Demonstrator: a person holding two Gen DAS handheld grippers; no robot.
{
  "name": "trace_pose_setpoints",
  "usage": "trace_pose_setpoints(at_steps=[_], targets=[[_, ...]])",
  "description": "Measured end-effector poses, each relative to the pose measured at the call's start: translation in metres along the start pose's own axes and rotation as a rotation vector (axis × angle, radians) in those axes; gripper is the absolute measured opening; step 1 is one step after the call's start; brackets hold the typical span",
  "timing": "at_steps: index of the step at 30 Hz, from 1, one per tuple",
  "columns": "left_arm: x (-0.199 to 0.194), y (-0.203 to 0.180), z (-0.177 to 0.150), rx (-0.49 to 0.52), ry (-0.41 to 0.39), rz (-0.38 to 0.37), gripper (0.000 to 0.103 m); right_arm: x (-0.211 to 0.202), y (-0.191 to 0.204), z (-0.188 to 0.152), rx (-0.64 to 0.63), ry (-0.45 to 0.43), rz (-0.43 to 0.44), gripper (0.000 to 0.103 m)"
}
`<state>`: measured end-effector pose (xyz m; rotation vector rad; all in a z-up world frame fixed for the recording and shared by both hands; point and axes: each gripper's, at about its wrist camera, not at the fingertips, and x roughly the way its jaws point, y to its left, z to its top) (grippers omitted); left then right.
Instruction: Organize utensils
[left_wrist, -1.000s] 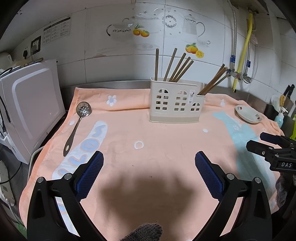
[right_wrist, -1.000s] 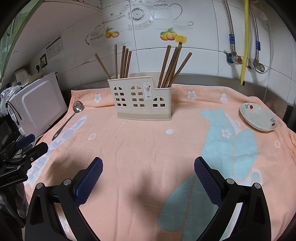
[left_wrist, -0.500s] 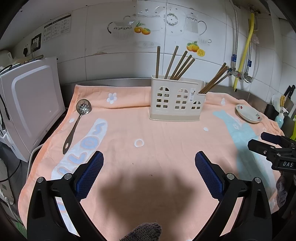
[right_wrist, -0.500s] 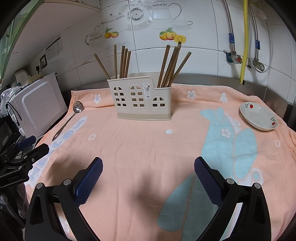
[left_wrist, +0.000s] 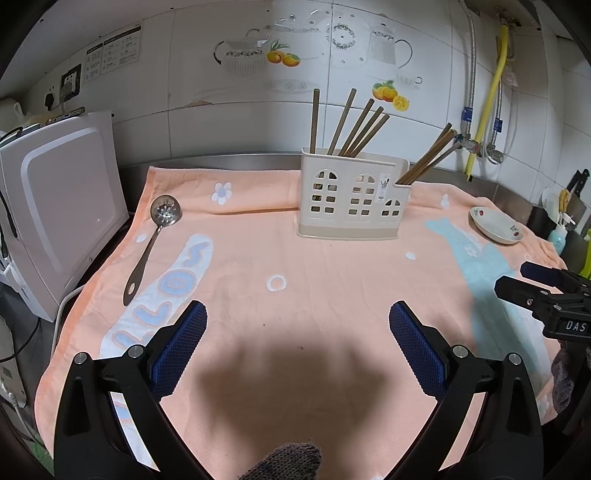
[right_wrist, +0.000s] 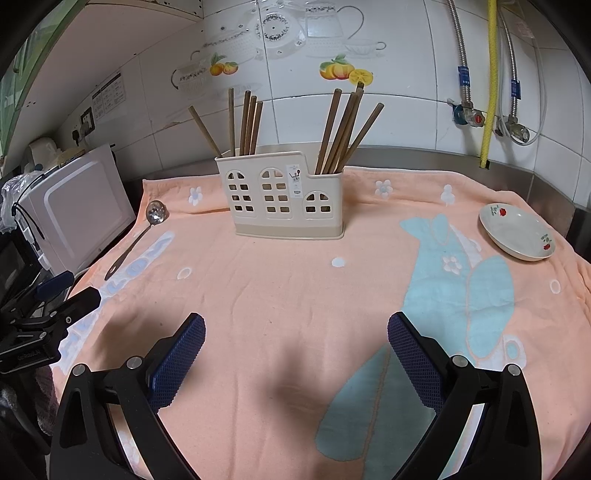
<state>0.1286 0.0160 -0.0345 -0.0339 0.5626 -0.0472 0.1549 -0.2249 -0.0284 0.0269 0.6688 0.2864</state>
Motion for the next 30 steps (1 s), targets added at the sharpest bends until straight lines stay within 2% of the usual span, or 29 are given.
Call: trace_pose_setpoints(at_steps=[8, 14, 25, 27, 30], targets=[[0.0, 0.0, 0.0, -0.006, 0.005, -0.019, 0.098, 0.0, -0.001, 0.0, 0.0, 0.001, -0.001, 0.096], [0.001, -0.006, 0.0, 0.015, 0.019, 0.002, 0.098, 0.001, -0.001, 0.0, 0.0, 0.001, 0.0, 0.096], [-0.002, -0.009, 0.0, 0.013, 0.012, -0.028, 0.098, 0.001, -0.001, 0.0, 0.0, 0.001, 0.0, 0.096], [-0.004, -0.01, 0.0, 0.01, 0.0, -0.008, 0.098, 0.0, 0.0, 0.0, 0.001, 0.0, 0.0, 0.096], [-0.007, -0.01, 0.0, 0.001, -0.027, 0.06, 0.098, 0.001, 0.0, 0.0, 0.0, 0.001, 0.0, 0.096]])
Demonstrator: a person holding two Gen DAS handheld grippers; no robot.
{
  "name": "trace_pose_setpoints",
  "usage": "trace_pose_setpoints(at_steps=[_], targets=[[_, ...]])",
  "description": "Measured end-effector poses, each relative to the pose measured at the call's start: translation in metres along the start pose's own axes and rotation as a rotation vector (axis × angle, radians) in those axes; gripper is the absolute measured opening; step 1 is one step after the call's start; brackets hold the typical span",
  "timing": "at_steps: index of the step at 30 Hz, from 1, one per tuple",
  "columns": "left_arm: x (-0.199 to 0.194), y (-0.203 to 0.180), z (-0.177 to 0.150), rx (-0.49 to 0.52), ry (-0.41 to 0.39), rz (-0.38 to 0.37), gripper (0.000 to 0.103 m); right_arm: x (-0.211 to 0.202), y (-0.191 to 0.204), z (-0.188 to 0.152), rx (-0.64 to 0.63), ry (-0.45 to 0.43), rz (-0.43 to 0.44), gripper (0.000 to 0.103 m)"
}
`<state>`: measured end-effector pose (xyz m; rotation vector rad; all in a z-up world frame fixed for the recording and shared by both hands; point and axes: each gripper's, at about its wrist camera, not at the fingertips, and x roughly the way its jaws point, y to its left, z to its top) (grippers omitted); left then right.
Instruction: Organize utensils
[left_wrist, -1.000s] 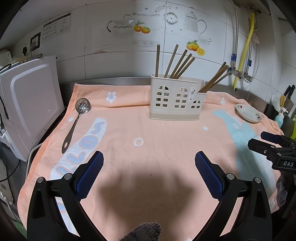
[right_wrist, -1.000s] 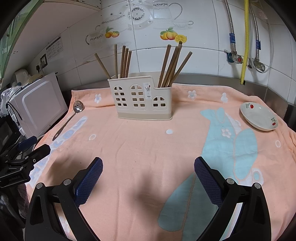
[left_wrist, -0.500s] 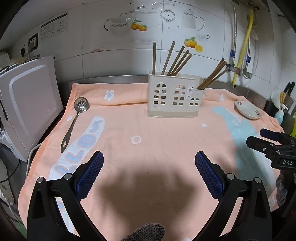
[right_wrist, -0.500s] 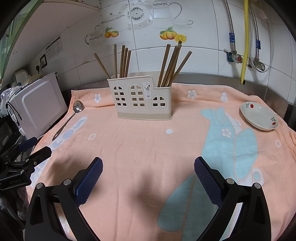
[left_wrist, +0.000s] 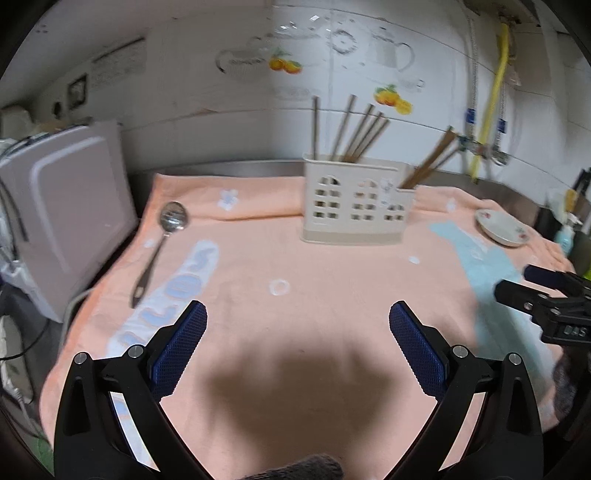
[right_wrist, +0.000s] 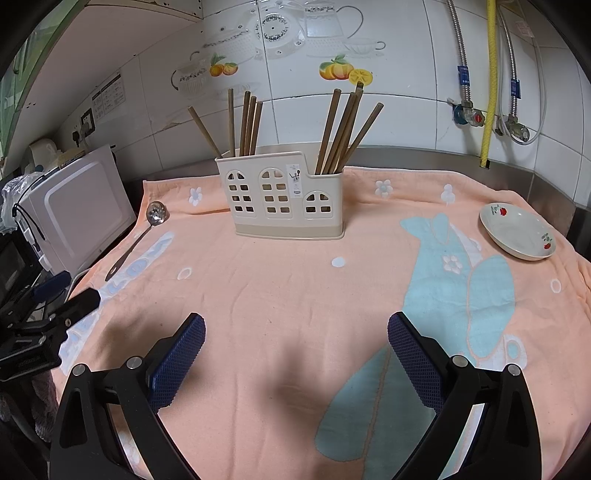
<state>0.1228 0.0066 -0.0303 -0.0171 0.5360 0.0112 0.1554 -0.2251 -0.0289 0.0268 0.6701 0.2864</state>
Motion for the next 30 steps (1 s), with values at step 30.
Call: trace_pose_setpoints(at_steps=[30], targets=[[0.002, 0.011, 0.002, -0.055, 0.026, -0.048, 0.098, 0.0, -0.001, -0.002, 0.008, 0.002, 0.004, 0.096]])
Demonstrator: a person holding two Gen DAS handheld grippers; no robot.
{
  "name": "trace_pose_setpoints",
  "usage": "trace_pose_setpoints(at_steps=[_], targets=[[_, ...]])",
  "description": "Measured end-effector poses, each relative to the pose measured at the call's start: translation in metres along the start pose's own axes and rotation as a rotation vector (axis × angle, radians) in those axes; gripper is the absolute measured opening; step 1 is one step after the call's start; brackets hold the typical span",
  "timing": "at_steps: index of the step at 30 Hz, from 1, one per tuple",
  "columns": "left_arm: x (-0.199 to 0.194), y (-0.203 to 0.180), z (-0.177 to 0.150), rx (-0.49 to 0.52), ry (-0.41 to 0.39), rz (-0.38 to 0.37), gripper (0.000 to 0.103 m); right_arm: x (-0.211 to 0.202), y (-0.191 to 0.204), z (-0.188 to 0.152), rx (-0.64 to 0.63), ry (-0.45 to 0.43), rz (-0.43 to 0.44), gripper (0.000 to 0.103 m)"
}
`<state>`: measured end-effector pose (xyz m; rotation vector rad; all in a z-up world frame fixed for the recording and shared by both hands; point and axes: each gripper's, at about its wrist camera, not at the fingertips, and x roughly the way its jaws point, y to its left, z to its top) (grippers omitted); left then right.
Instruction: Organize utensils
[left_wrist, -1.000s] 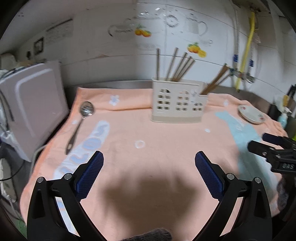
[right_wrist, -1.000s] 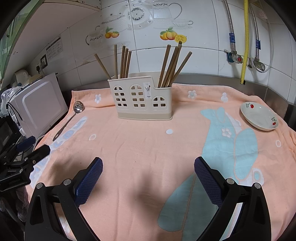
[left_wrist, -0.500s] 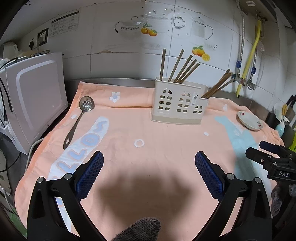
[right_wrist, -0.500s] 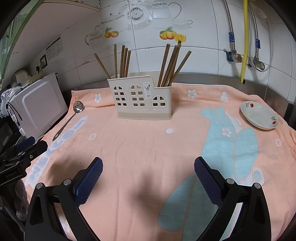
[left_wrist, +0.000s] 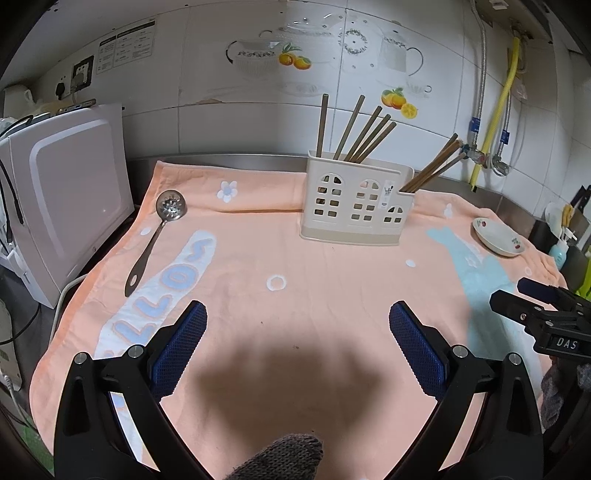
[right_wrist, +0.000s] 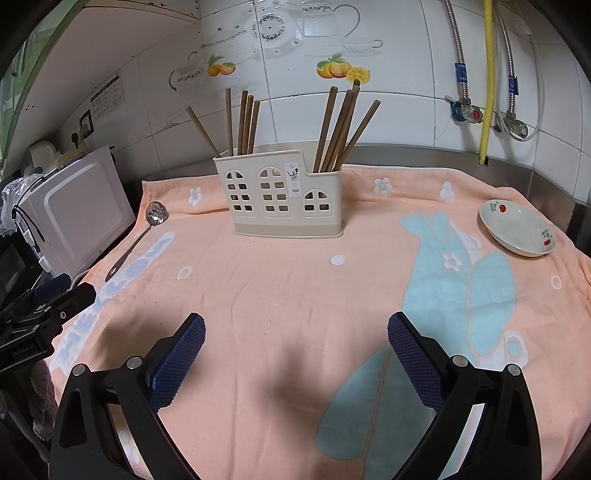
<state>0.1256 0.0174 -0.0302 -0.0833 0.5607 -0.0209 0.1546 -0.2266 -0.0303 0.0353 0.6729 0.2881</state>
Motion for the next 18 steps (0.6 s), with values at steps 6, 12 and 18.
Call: trace_pose_setpoints(at_steps=[6, 12, 18], targets=[[0.0001, -0.0001, -0.0004, 0.0, 0.002, 0.001, 0.098, 0.0001, -0.0007, 0.0002, 0.002, 0.001, 0.0, 0.096], [0.0, -0.0001, -0.0004, 0.0, 0.001, 0.0, 0.098, 0.0, -0.0005, -0.0001, 0.002, 0.0, 0.0, 0.096], [-0.0002, 0.0, -0.0004, 0.0, 0.0, 0.001, 0.098, 0.0001, -0.001, 0.0, 0.002, 0.001, 0.001, 0.096]])
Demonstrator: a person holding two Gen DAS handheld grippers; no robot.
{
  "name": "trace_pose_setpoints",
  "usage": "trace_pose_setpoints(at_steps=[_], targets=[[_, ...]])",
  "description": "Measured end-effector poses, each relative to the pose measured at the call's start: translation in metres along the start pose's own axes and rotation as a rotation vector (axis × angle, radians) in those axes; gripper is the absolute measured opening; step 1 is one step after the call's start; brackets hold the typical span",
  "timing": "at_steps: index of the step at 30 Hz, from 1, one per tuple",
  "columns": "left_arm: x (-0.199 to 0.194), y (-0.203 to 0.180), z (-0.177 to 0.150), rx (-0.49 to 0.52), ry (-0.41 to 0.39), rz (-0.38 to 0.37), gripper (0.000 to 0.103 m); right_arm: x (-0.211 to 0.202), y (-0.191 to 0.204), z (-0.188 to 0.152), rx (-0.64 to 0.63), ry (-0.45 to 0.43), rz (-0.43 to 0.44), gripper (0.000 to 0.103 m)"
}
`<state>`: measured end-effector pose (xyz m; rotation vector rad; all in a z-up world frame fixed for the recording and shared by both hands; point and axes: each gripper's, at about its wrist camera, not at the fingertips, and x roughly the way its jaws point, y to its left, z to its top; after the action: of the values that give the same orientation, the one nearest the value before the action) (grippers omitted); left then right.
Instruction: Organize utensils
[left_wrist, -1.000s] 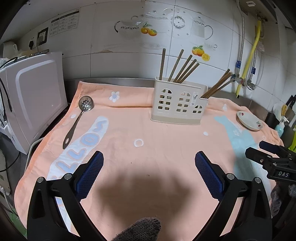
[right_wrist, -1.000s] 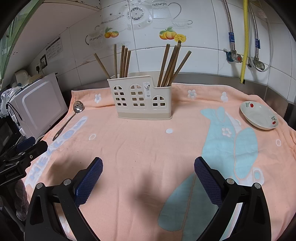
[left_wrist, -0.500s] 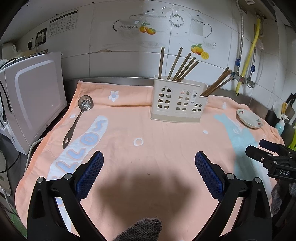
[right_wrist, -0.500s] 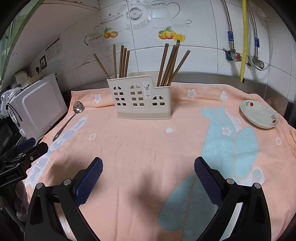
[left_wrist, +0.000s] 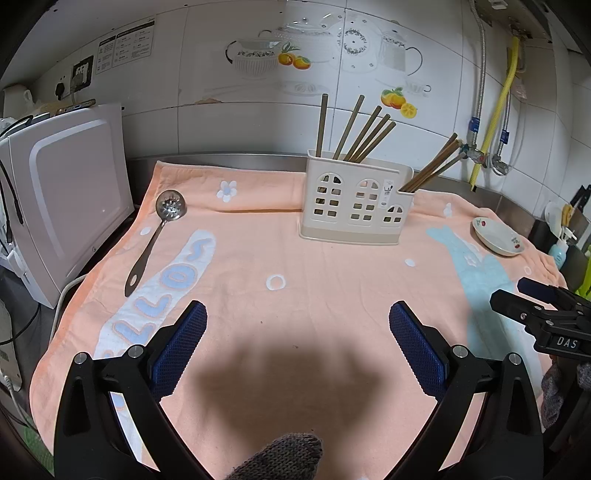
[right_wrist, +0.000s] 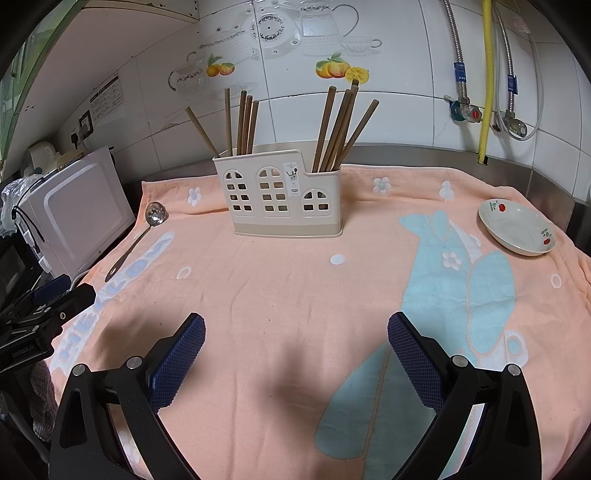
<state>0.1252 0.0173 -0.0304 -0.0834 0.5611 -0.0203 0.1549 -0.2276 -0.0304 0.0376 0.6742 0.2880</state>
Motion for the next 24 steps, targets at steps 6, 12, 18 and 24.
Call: trace_pose_setpoints(at_steps=[6, 12, 18, 24], targets=[[-0.0004, 0.0003, 0.0005, 0.001, -0.001, -0.001, 0.098, 0.0001, 0.0007, -0.0003, -0.001, 0.0, 0.001, 0.096], [-0.0003, 0.0, 0.0001, 0.003, -0.002, -0.001, 0.098, -0.0003, 0.0005, 0.0003, -0.002, 0.0, 0.002, 0.096], [-0.0015, -0.0029, 0.0017, 0.014, -0.006, -0.009, 0.098, -0.0003, 0.001, 0.0003, -0.002, 0.0, 0.002, 0.096], [-0.0012, -0.005, 0.002, 0.018, -0.005, -0.021, 0.098, -0.0005, 0.0014, 0.0008, -0.001, -0.003, 0.003, 0.096]])
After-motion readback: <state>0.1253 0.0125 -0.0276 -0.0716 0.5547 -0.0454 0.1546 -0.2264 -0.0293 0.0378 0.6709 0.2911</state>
